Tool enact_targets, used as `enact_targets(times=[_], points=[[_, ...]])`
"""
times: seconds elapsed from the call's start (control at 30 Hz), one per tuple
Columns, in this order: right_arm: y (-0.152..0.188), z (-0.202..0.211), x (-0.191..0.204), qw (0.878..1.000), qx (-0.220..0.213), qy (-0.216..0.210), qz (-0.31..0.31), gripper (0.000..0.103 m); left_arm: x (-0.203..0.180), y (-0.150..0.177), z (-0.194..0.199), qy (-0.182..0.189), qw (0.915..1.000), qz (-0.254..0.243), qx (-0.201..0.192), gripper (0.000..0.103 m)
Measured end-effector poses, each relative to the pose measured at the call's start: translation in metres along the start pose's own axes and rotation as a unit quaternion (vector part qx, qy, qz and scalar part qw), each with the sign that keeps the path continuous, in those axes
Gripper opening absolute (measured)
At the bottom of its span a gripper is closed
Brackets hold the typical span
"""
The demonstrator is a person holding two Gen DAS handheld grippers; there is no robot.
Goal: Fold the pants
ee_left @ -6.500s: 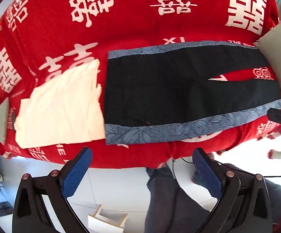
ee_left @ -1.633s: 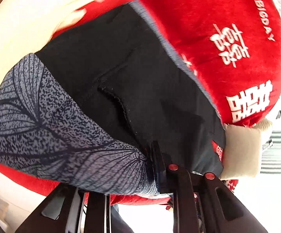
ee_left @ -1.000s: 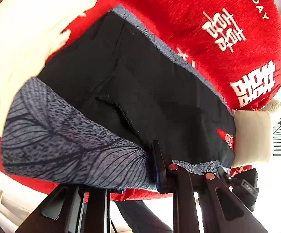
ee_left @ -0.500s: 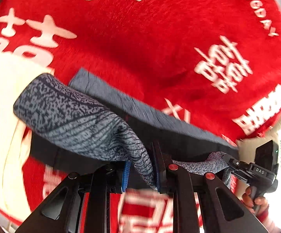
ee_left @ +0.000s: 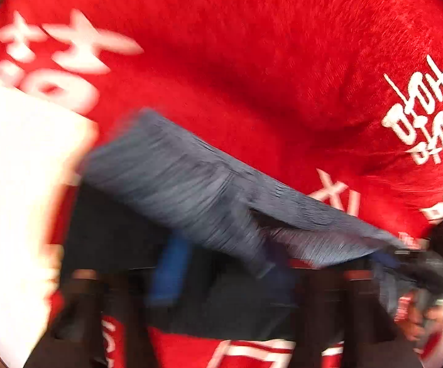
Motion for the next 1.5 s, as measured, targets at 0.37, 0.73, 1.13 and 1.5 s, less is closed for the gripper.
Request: enact_targets(times=[0.37,0.73,1.13,1.5], points=[[0.011,-0.028,0.024,0.987,0.041,0.089,0.124,0.03,-0.014,0.012,-0.049,-0.094,0.9935,-0.059,-0.025,0.08],[0.017,0.023,0.012,0.995,-0.038,0.052,0.078,0.054,-0.035,0.05,-0.01,-0.109,0.9912,-0.073,-0.018,0.084],[0.146,0.118,-0.055,0.988,-0.071,0.138,-0.016,0.055,-0.115,0.188,0.002,-0.052,0.9779,-0.195,0.052,0.084],[0.307,0.173,-0.136,0.956,-0.122,0.212,-0.165,0.055,-0.143,0.279,0.014,-0.003,0.9554,-0.285,0.078,0.084]])
Point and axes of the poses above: each gripper's, at about its wrist camera, not at the fingertips, and z roughly against the way its jaws point, x to its left, y to its underside, the point moved 6 cm from there along -z, roughly the way its jaws point, and after that the axes turned 8 degrees about z, right-handed, at the moved point
